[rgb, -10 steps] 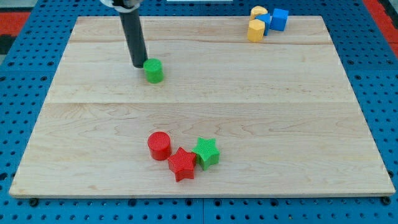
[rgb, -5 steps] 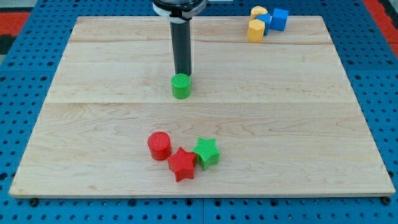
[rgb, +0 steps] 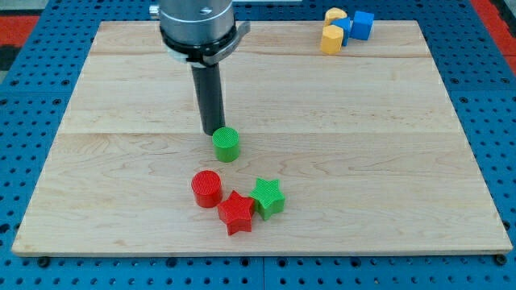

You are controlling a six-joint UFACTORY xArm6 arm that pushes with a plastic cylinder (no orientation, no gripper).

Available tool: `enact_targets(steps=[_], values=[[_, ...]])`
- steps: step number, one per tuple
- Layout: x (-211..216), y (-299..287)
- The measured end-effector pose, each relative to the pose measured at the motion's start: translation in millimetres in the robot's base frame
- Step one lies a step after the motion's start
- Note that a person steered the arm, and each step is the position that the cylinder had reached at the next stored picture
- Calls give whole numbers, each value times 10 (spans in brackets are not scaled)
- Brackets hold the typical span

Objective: Push green circle to the red star

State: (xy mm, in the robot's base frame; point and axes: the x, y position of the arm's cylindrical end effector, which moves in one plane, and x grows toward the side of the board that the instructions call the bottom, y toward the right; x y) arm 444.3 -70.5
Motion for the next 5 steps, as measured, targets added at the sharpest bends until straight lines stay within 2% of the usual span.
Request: enact_targets(steps=[1,4,5], values=[[211,110],[144,244],[152,498]])
